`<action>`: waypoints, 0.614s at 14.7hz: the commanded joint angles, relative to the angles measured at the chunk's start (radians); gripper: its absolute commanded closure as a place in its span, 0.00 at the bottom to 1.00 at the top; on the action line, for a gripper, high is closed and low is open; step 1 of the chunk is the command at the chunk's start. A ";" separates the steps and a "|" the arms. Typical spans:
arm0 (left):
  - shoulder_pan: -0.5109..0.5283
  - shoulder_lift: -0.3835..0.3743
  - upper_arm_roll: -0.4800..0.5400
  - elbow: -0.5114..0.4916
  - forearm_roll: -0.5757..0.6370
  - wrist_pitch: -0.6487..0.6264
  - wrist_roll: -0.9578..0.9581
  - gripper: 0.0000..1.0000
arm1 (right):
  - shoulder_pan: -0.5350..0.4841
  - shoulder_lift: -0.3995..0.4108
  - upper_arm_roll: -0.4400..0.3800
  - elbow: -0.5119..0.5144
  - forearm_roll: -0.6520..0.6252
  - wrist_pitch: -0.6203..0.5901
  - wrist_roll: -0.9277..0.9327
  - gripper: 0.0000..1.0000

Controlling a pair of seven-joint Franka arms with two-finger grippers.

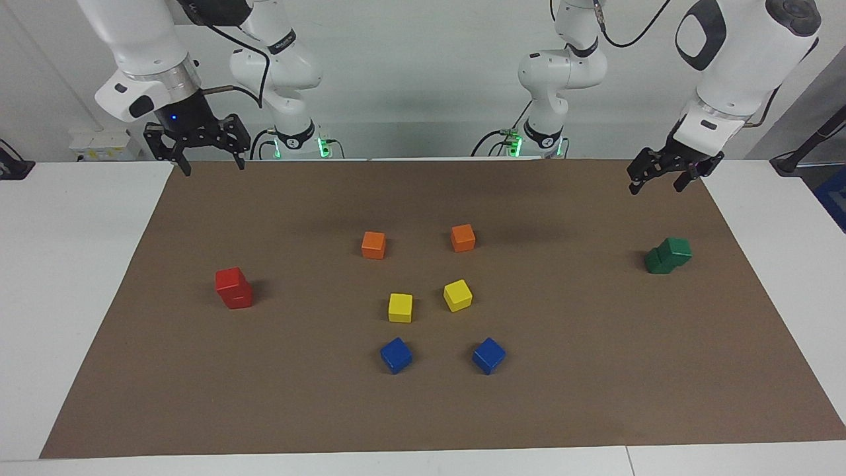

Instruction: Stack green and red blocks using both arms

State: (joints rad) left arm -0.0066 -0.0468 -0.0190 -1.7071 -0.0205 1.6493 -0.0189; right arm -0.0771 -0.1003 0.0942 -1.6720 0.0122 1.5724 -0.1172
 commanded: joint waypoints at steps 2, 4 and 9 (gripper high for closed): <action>-0.012 0.002 0.008 0.015 0.014 -0.006 -0.007 0.00 | 0.112 0.042 -0.080 0.025 0.015 -0.034 0.051 0.01; -0.010 0.002 0.008 0.015 0.014 -0.006 -0.007 0.00 | 0.112 0.044 -0.079 0.026 0.012 -0.032 0.053 0.01; -0.012 0.002 0.010 0.017 0.014 -0.006 -0.009 0.00 | 0.093 0.047 -0.079 0.031 0.000 -0.034 0.053 0.01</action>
State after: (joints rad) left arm -0.0066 -0.0468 -0.0183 -1.7068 -0.0205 1.6496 -0.0189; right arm 0.0304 -0.0665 0.0118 -1.6677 0.0132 1.5640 -0.0731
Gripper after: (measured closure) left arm 0.000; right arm 0.000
